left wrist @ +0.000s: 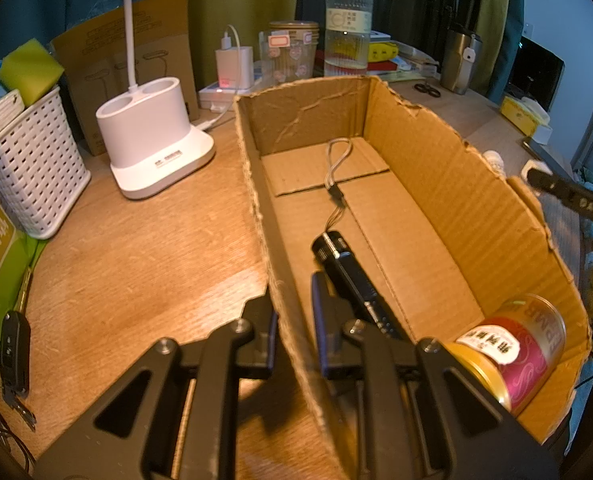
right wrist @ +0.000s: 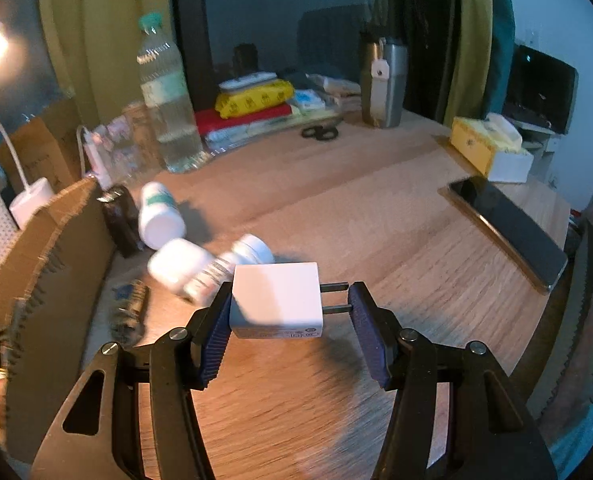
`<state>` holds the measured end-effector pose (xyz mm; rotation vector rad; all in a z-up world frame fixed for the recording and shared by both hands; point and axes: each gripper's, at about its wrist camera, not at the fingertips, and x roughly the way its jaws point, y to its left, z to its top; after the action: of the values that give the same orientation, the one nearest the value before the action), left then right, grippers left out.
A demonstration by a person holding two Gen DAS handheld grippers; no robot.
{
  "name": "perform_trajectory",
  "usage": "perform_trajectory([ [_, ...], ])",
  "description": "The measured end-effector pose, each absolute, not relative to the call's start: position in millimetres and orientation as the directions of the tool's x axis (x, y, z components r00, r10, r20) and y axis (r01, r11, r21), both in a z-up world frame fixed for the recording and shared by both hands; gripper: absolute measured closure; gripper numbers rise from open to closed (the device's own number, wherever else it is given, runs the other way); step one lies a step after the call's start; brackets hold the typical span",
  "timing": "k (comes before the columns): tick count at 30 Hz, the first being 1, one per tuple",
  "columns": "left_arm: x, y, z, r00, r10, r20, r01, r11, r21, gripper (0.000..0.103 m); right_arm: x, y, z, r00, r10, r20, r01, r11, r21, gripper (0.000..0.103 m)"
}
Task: Organize rigid objects
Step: 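Carry the white charger plug into the box and release it with the right gripper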
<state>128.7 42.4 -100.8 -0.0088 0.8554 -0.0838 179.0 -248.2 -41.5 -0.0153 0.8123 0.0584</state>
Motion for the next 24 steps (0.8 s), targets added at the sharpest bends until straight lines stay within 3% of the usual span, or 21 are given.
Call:
perform_trajectory([
  [24,127,44,-102,0.657,-0.076,-0.750,0.070,0.997,-0.039,0.088,130,-141,27,0.719,0.308,-0.623,-0.346,0.936,0.063,0.043],
])
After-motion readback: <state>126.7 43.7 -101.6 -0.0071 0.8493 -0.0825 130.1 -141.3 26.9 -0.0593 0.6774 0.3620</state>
